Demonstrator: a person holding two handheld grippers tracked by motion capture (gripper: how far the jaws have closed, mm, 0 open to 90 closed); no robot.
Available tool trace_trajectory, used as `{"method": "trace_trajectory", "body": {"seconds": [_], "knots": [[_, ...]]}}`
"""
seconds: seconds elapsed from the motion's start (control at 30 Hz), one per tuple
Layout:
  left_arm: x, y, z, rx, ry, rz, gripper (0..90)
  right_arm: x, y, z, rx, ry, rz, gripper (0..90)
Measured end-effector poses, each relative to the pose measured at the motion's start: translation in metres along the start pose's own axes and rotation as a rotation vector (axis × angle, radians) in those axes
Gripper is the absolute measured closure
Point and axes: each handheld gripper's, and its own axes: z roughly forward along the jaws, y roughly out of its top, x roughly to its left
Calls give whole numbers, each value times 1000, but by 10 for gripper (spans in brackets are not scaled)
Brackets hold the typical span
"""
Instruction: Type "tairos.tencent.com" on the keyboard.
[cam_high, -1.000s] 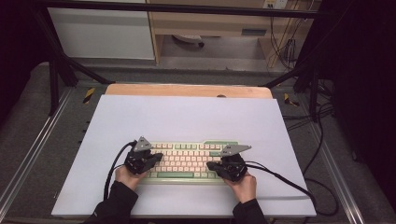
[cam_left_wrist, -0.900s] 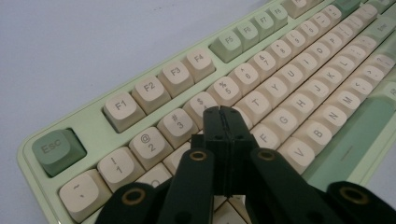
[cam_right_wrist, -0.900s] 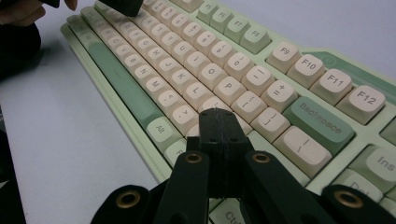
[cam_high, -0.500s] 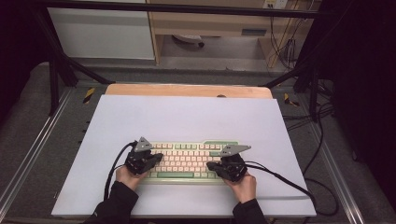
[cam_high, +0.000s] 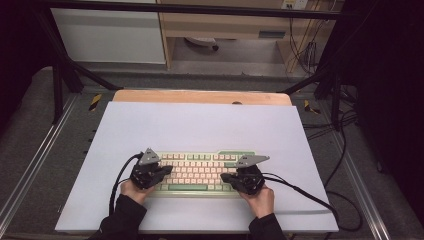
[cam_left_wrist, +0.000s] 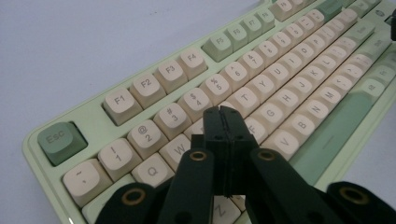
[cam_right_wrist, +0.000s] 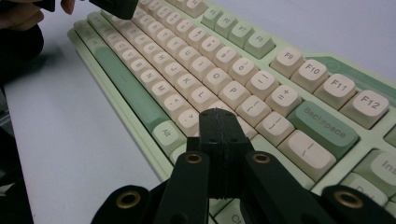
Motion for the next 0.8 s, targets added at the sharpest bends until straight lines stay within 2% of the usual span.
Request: {"method": "trace_trajectory", "body": {"seconds": [0.27, 0.8], "knots": [[2, -5, -11, -17, -7, -12, 895, 4, 3, 3, 5, 7, -9, 900], [3, -15, -19, -19, -7, -14, 895, 17, 17, 16, 15, 18, -25, 900]]}}
